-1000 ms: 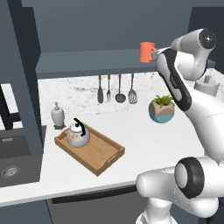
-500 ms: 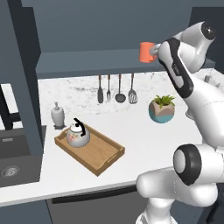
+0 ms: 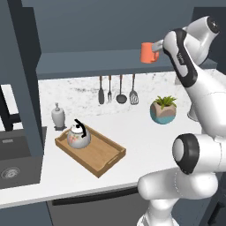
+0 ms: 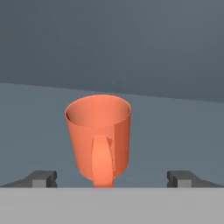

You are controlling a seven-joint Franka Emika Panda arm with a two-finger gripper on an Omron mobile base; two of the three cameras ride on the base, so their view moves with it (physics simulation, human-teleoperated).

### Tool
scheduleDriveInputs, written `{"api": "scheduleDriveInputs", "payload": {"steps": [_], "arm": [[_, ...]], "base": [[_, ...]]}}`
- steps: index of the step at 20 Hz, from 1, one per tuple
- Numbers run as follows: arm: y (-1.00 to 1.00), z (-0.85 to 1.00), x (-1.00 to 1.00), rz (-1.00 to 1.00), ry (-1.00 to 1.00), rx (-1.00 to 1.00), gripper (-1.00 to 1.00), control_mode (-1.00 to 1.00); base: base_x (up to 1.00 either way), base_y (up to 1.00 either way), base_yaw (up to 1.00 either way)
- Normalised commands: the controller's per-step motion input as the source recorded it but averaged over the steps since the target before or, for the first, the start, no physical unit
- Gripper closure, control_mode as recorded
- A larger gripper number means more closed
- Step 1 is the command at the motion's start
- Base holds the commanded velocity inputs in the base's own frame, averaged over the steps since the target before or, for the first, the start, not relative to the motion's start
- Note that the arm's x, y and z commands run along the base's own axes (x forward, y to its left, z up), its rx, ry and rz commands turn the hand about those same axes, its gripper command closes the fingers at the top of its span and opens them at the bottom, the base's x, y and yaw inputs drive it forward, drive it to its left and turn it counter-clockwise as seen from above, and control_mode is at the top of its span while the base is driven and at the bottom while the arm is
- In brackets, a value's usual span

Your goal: Pick the kettle from the counter and place it on the tray. Then pick the mug from the cabinet and place it on the tray. Then close the cabinet doors.

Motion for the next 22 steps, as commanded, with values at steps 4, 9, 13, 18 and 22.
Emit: {"api": "scheduleDriveInputs", "payload": {"steps": [4, 9, 13, 18, 22], "arm": [[0.11, 0.00, 0.16, 0.08, 0.08, -0.01, -1.00, -1.00], [0.16, 0.00, 0.02, 0.01, 0.03, 0.00, -1.00, -1.00], [0.05, 0.00, 0.07, 0.01, 0.05, 0.00, -1.00, -1.00], [0.00, 0.00, 0.12, 0.01, 0.06, 0.00, -1.00, -1.00], [0.00, -0.01, 0.13, 0.03, 0.05, 0.00, -1.00, -1.00]], "base": [[0.00, 0.00, 0.00], [0.00, 0.00, 0.00], [0.00, 0.00, 0.00], [0.00, 0.00, 0.00], [0.00, 0.00, 0.00]]}}
